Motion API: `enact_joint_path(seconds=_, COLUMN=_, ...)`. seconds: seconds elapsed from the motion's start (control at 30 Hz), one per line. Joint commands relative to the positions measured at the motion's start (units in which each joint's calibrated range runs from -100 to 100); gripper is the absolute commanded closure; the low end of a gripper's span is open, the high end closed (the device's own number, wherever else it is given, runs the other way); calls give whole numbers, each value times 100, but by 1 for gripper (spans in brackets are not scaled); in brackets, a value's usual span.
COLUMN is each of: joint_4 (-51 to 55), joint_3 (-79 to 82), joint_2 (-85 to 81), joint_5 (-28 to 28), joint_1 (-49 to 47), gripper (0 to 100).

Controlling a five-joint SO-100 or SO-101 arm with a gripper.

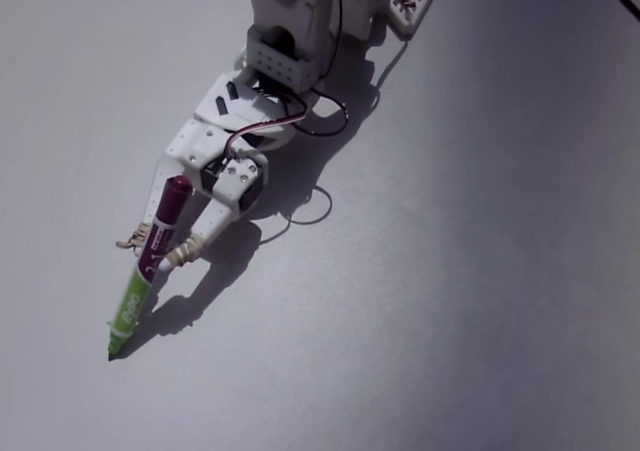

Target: Draw the capital letter X with the green marker.

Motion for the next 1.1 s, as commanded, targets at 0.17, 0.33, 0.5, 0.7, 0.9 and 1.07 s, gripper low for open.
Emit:
enact_joint_path(seconds=0.17, joint_4=-3, joint_3=662, joint_2=-617, joint_5=83, joint_1=163, gripper=100)
enact_joint_path(seconds=0.33, joint_4=-167, joint_3=806, joint_2=-737, joint_5=112, joint_1=201, gripper=100)
enact_joint_path(seconds=0.5, joint_4=-306, joint_3=1183, joint_2=-1096, joint_5=161, joint_1=211, gripper=100)
enact_joint_path(seconds=0.7, joint_4=-477, joint_3=1785, joint_2=-1423, joint_5=93, joint_1=125, gripper=100)
enact_joint_path(seconds=0.9, joint_4=-322, joint_3=1066, joint_2=-1168, joint_5=88, joint_1=97, gripper=100)
enact_joint_path(seconds=1.07, joint_4=-208, joint_3=483, joint_2=-976, joint_5=93, joint_1=106, gripper=100)
